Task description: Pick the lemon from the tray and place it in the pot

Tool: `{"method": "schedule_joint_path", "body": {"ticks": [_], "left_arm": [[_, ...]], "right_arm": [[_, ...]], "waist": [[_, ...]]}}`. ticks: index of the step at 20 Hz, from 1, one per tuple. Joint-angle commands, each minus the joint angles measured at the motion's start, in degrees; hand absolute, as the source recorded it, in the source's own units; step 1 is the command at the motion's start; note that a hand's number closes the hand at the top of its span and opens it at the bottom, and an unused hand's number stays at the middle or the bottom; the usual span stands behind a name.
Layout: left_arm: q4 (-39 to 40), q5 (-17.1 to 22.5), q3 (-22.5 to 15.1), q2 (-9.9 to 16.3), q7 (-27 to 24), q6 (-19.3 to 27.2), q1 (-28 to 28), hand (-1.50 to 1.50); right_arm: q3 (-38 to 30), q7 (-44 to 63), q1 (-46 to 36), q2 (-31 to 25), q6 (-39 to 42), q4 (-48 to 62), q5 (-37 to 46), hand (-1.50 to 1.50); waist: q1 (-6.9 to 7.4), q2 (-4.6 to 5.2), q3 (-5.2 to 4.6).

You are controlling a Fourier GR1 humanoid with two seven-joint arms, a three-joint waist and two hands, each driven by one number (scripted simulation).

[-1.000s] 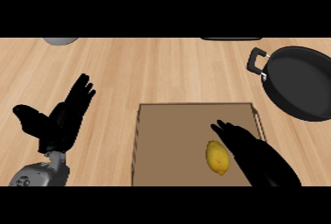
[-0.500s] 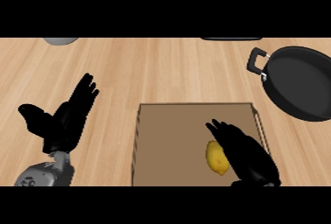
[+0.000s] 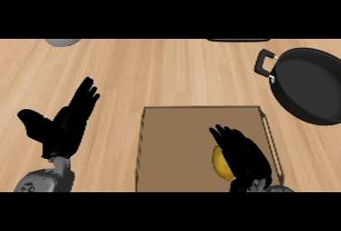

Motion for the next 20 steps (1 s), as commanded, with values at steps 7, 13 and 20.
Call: {"method": "schedule_joint_path", "body": {"ticks": [7,13,20], "left_arm": [[-1.44,0.00,2.71,-1.24,2.22,-2.02,-0.60,0.00],[-2.77,-3.04,-0.60,-3.84,3.62,0.36,-0.71,0.00],[-1.60,-1.93,2.37,-2.90,2.26,-0.91,0.47,0.00]], "right_arm": [[-3.01,-6.95,-1.15,3.23,-3.14,9.93,4.51,-1.50],[-0.91,-12.82,-2.70,4.84,-6.63,8.47,5.16,1.50],[-13.45,-9.54,4.93,0.37,-11.17,6.29,3.99,1.50]], "waist": [[0.00,0.02,0.01],[-0.01,0.00,0.01],[-1.75,-0.03,0.03]]}}
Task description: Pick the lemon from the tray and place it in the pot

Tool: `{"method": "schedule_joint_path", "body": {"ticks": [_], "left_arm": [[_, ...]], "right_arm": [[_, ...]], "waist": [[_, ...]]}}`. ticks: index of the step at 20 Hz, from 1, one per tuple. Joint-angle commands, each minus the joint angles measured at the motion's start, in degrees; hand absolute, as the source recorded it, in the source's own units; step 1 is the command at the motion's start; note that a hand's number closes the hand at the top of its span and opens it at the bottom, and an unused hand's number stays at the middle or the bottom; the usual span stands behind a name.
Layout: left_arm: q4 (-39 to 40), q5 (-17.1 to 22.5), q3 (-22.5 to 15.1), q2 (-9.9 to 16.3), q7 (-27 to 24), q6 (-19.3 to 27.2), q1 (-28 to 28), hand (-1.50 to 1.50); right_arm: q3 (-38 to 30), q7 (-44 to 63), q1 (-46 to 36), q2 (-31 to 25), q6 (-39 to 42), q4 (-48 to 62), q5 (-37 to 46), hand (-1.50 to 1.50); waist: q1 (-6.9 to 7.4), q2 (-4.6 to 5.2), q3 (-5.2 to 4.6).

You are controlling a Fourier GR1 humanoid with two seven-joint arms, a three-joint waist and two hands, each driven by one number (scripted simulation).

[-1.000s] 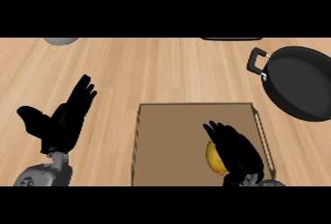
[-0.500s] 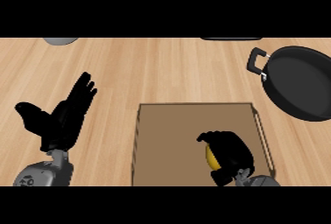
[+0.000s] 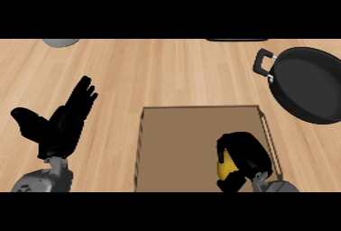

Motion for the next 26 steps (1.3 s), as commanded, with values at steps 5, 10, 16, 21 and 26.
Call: {"method": "schedule_joint_path", "body": {"ticks": [5,10,16,21,26], "left_arm": [[-1.36,0.08,1.70,0.14,-0.25,1.32,2.00,0.00],[-1.28,-1.86,-1.07,-0.77,1.32,1.69,-0.24,0.00],[2.95,-0.81,1.00,-0.24,-0.93,0.27,-2.00,0.00],[2.04,-0.79,-0.02,-1.03,-2.26,-0.62,-0.36,0.00],[-0.33,-0.12,0.25,-0.11,-1.67,-1.68,1.89,0.00]], "right_arm": [[-31.84,17.32,4.79,-2.62,-11.81,5.22,-3.84,1.50],[-40.97,21.13,3.35,-8.93,-14.39,5.98,-2.84,1.50],[-44.34,22.85,5.75,-13.15,-15.47,-6.87,-0.58,1.50],[-48.37,21.76,5.34,-16.89,-11.26,-16.61,-4.05,1.50],[-45.83,24.50,-0.42,-21.26,-6.57,-26.90,-2.76,1.50]], "waist": [[-3.98,0.01,0.14],[-0.99,-0.02,0.01],[-0.56,-0.11,-0.07],[-0.25,-0.10,-0.06],[0.51,-0.12,-0.11]]}}
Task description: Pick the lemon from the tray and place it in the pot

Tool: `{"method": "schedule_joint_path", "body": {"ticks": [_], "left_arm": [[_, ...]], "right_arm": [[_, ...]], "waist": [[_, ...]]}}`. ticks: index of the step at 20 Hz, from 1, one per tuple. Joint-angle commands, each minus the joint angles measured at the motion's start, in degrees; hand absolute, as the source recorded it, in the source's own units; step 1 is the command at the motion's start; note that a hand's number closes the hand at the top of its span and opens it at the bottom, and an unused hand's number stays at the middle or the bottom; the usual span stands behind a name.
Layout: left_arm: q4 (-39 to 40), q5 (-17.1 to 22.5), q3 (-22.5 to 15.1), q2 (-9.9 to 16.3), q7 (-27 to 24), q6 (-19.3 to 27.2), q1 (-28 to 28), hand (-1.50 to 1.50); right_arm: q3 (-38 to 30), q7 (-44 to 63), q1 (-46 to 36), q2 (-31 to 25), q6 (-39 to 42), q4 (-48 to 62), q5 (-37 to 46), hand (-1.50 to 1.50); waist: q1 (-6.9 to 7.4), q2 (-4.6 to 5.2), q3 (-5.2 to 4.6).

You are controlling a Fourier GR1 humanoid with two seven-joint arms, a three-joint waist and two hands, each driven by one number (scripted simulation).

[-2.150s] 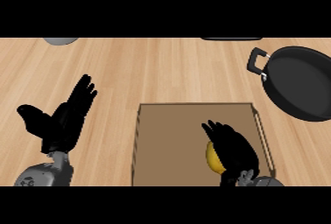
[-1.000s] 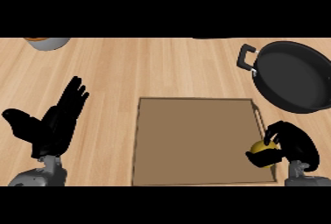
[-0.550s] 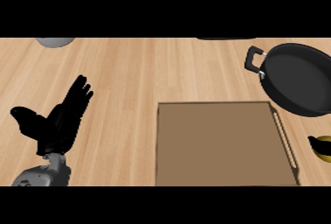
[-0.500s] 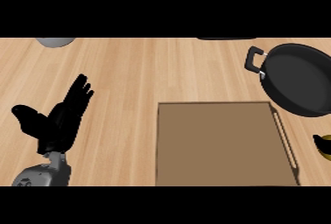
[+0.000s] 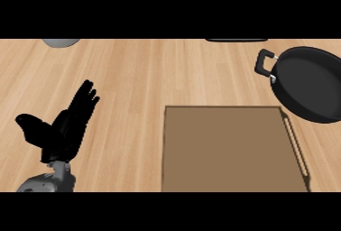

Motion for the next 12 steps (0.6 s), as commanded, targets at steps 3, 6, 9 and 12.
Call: {"method": "schedule_joint_path", "body": {"ticks": [3,6,9,12], "left_arm": [[3.03,1.58,1.89,1.64,-1.17,-2.74,-2.08,0.00],[-0.29,0.26,0.50,0.26,2.28,-0.45,-3.23,0.00],[-0.26,0.01,0.19,0.07,1.48,-1.35,-1.71,0.00],[1.88,0.59,1.64,-0.32,2.20,-0.69,-3.87,0.00]], "right_arm": [[-1.23,0.33,-13.60,-7.03,3.62,-0.53,-3.30,1.50],[2.08,3.88,-21.29,-7.54,4.73,1.88,-3.10,1.50],[2.73,1.82,-24.48,-7.19,2.38,8.87,-3.09,1.50],[2.03,1.05,-29.42,-8.90,2.83,15.87,-4.51,1.50]], "waist": [[0.94,0.31,-0.01],[1.42,0.30,0.01],[1.09,0.29,0.03],[1.11,0.32,0.03]]}}
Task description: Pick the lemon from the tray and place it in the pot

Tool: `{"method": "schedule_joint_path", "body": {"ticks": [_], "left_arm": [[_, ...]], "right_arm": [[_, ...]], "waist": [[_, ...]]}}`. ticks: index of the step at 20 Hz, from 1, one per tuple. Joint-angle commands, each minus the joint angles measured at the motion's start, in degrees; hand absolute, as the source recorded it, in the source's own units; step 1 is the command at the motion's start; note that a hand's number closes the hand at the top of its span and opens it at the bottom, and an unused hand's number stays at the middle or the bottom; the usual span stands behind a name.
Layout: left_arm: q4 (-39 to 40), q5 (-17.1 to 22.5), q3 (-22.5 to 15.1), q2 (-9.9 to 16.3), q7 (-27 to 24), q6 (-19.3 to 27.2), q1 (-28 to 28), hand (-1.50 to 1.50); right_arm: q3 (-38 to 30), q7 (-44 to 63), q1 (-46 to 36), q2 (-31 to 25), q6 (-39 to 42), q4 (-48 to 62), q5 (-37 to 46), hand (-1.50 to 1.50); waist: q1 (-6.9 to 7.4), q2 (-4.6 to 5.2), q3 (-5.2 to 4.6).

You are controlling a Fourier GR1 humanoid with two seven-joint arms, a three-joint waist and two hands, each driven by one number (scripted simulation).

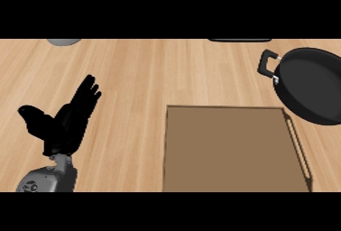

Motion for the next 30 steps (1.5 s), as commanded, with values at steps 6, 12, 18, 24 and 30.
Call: {"method": "schedule_joint_path", "body": {"ticks": [6,12,18,24,30], "left_arm": [[0.77,-2.23,-2.32,-2.81,-2.72,0.99,1.32,0.00],[0.00,-2.16,-0.95,-1.61,-0.37,0.77,-0.91,0.00],[3.17,-1.33,-0.19,-1.58,-3.40,-0.79,-0.22,0.00],[-1.68,-2.36,-1.30,-1.76,3.07,1.21,-2.00,0.00],[-3.21,-1.07,-0.61,-1.17,0.86,-0.46,1.39,0.00]], "right_arm": [[2.17,-4.78,-14.19,-2.00,-7.89,26.54,2.98,1.50],[3.21,-9.53,-14.59,0.86,-14.55,36.99,4.17,1.50],[1.14,-12.80,-20.46,2.97,-17.57,51.66,1.84,1.50],[-4.97,-16.63,-22.88,4.76,-22.51,63.34,-3.67,-1.50],[-11.29,-25.23,-23.01,5.14,-33.66,62.96,-8.97,-1.50]], "waist": [[0.64,0.24,0.04],[0.10,0.10,0.06],[0.77,0.46,0.07],[1.19,0.44,0.15],[0.85,0.30,0.17]]}}
